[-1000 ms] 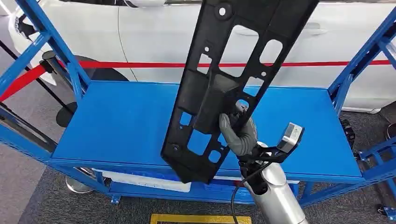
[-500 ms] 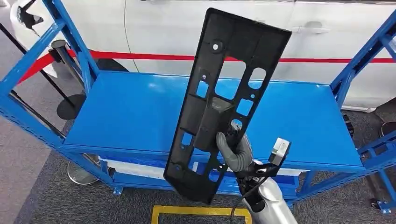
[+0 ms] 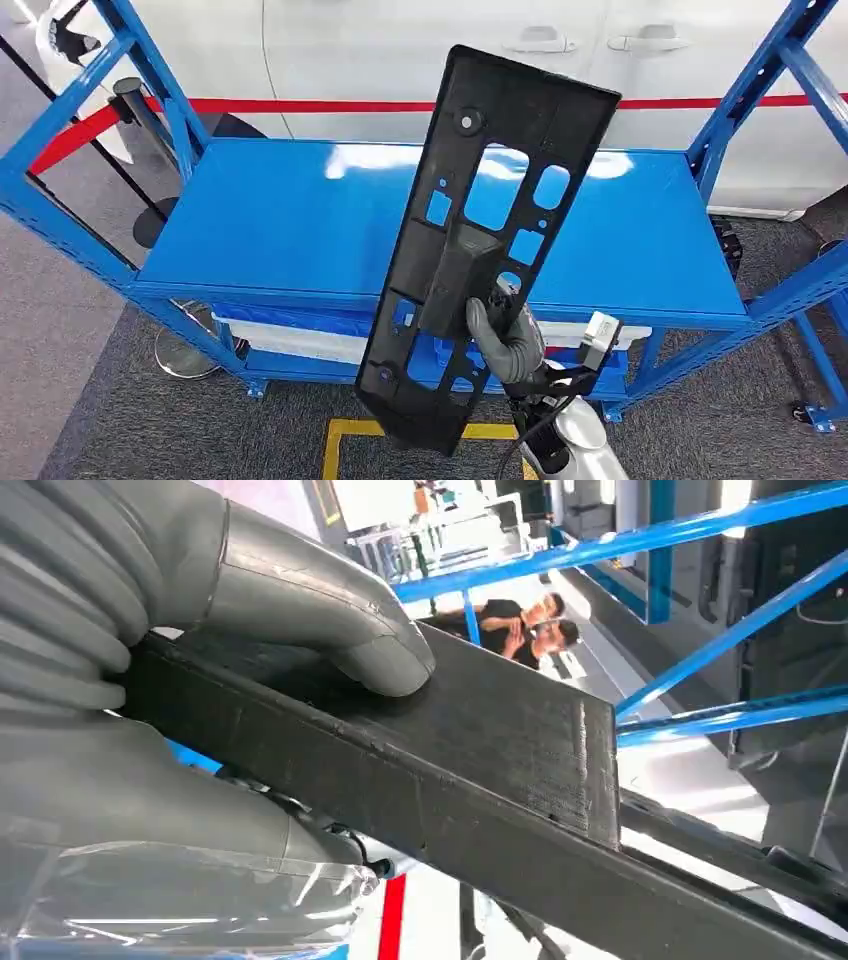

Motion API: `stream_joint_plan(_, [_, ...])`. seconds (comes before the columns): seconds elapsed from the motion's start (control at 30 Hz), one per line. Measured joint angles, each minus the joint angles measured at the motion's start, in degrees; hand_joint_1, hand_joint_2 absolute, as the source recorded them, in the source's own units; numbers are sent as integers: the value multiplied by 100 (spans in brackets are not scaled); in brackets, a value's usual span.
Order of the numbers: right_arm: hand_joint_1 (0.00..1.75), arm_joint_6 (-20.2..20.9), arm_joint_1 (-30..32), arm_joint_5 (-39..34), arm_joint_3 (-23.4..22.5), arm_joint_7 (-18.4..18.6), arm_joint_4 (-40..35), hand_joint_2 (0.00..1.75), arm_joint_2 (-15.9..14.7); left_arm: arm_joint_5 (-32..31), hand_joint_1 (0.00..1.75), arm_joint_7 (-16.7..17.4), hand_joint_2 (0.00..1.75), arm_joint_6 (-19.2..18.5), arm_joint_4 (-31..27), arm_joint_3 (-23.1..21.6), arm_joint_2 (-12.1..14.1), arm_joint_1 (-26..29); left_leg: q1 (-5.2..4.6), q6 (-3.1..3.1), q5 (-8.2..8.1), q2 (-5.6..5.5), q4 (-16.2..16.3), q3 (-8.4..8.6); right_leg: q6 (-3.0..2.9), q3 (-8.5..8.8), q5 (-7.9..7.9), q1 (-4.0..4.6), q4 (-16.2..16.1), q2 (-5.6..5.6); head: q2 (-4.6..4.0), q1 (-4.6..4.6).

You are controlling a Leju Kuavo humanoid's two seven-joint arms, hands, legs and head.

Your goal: Take the parts from the cabinet and place them on the table.

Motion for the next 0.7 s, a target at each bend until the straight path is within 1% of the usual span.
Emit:
stream_joint_plan(0.03, [175,31,36,-49,-18,7,-40,175,18,-2,0,0,175,0,0,-11,4,-7,-8,49,-79,-3,-495,354,15,-20,39,0,12,0,0,0])
stream_joint_plan(0.07, [175,64,66,-108,-46,7,-75,175,39,-7,0,0,175,0,0,-26,20,-21,-44,77,-198,-5,-873,579,56,-48,72,26,17,4,-2,2])
stream_joint_plan(0.1, [175,101,84,-154,-70,0,-103,175,63,-13,0,7,175,0,0,-33,22,-25,-50,87,-187,-5,-866,545,94,-41,128,12,-14,-6,0,13])
stream_joint_plan(0.13, [175,135,88,-173,-92,-9,-122,175,81,-13,0,9,175,0,0,-37,22,-26,-68,114,-169,-9,-899,510,127,-41,169,-4,-24,-8,0,-13])
stream_joint_plan(0.17, [175,149,101,-158,-112,-44,-149,175,96,-13,0,11,175,0,0,-44,24,-25,-79,151,-133,-8,-890,486,162,-39,222,-10,-46,-8,0,-15])
stream_joint_plan(0.2, [175,136,124,-54,-138,-139,-175,175,101,-13,0,11,175,0,0,-50,22,-18,-35,203,-38,-2,-956,462,211,-58,260,15,-63,-1,0,-9])
stream_joint_plan(0.23, [175,112,143,52,-173,-261,-208,175,103,-13,0,15,175,0,0,-59,20,-25,-15,232,41,40,-974,428,231,-115,68,-19,42,29,0,-13])
stream_joint_plan(0.27, [175,120,144,133,-195,-355,-252,175,107,-13,0,24,175,0,0,-68,20,-30,-14,294,97,40,-972,356,243,-197,-260,-20,266,34,0,-2])
stream_joint_plan(0.3, [175,188,151,168,-216,-478,-297,175,107,-13,0,37,175,-2,0,-76,20,-30,-15,303,158,45,-964,274,257,-310,-634,-29,655,36,0,-2])
stream_joint_plan(0.33, [175,261,172,168,-230,-577,-344,175,107,-24,0,48,175,-7,0,-83,20,-26,-17,306,216,47,-956,192,277,-413,-925,-32,1089,37,0,-2])
stream_joint_plan(0.37, [175,322,190,168,-238,-658,-407,175,107,-26,0,57,175,-15,0,-85,20,-25,-17,298,271,52,-943,108,298,-489,-1057,-33,1454,37,0,-2])
stream_joint_plan(0.4, [175,412,202,170,-243,-701,-463,175,107,-28,0,72,175,-35,0,-92,22,-25,-17,287,324,55,-918,16,312,-490,-999,-40,1676,37,0,-2])
stream_joint_plan(0.43, [175,595,222,159,-243,-747,-529,175,105,-39,0,96,175,-59,0,-105,22,-26,-12,271,362,60,-885,-75,324,-367,-808,-54,1630,36,0,-2])
stream_joint_plan(0.47, [175,865,241,89,-243,-791,-606,175,96,-50,0,101,175,-79,0,-125,22,-26,-10,256,393,60,-842,-159,327,-146,-590,-71,1377,36,0,-2])
stream_joint_plan(0.5, [175,1261,246,-17,-243,-854,-705,175,90,-81,0,114,175,-92,0,-144,22,-28,-5,232,417,58,-789,-237,330,187,-430,-89,931,34,0,-2])
stream_joint_plan(0.53, [175,1575,238,-104,-238,-896,-803,175,90,-87,0,116,175,-103,0,-162,22,-31,-4,207,434,55,-723,-300,331,566,-427,-104,415,36,0,-2])
stream_joint_plan(0.57, [175,1861,223,-191,-219,-907,-914,175,90,-92,0,129,175,-105,0,-184,24,-38,-35,174,448,47,-665,-373,315,797,-631,-65,26,53,0,-2])
stream_joint_plan(0.6, [175,2095,225,-303,-199,-907,-997,175,90,-96,0,151,175,-105,0,-197,26,-42,-33,140,480,48,-657,-378,251,782,-648,-46,1,74,0,-15])
stream_joint_plan(0.63, [175,2342,210,-472,-182,-894,-1056,175,83,-98,0,164,175,-105,0,-216,28,-45,-32,96,517,49,-657,-381,226,746,-632,-43,-27,72,0,2])
stream_joint_plan(0.67, [175,2534,184,-633,-153,-859,-1085,175,83,-96,0,179,175,-105,0,-227,28,-42,-24,54,566,48,-678,-392,178,726,-601,-10,2,75,0,-11])
stream_joint_plan(0.7, [175,2749,151,-839,-116,-752,-1121,175,85,-98,0,206,175,-105,0,-234,30,-36,-22,6,605,45,-684,-406,101,688,-543,-36,-29,71,0,-2])
